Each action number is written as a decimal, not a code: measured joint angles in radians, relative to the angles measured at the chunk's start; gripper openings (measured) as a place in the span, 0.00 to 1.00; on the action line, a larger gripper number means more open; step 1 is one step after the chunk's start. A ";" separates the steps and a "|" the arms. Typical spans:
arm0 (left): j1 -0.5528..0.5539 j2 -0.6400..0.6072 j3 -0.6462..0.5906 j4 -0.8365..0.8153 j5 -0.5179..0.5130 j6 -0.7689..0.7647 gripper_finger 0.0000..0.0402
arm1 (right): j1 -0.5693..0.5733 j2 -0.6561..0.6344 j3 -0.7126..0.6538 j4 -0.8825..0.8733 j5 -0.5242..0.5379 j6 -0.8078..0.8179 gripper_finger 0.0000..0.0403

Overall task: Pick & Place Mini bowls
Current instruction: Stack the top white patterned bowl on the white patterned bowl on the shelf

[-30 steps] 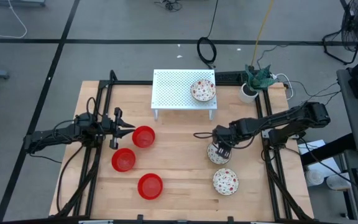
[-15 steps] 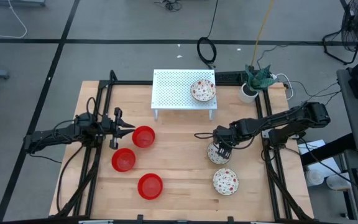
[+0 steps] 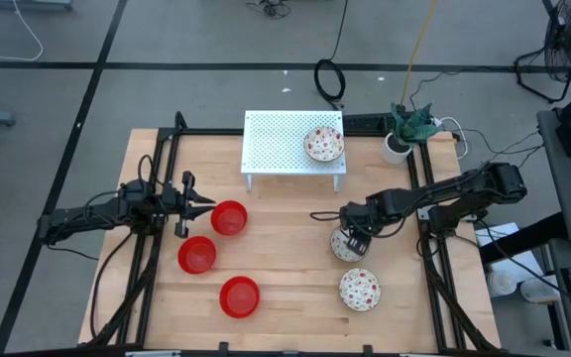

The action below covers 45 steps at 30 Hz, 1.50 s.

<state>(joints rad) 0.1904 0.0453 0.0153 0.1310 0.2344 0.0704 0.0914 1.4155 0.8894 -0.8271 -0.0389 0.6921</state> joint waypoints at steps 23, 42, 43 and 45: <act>0.000 0.000 0.000 0.000 0.000 0.000 0.16 | 0.001 0.000 0.000 -0.037 0.034 0.030 0.39; 0.000 0.000 0.000 0.000 0.000 0.000 0.16 | 0.001 0.000 0.000 -0.007 0.069 0.030 0.39; 0.000 0.000 0.000 0.000 0.000 0.000 0.16 | 0.001 0.000 -0.001 -0.006 0.069 0.030 0.39; 0.000 0.000 0.000 0.000 0.000 0.000 0.16 | 0.001 0.000 -0.007 -0.002 0.069 0.028 0.39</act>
<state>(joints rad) 0.1905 0.0452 0.0151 0.1310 0.2344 0.0704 0.0921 1.4155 0.8820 -0.8292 0.0299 0.7205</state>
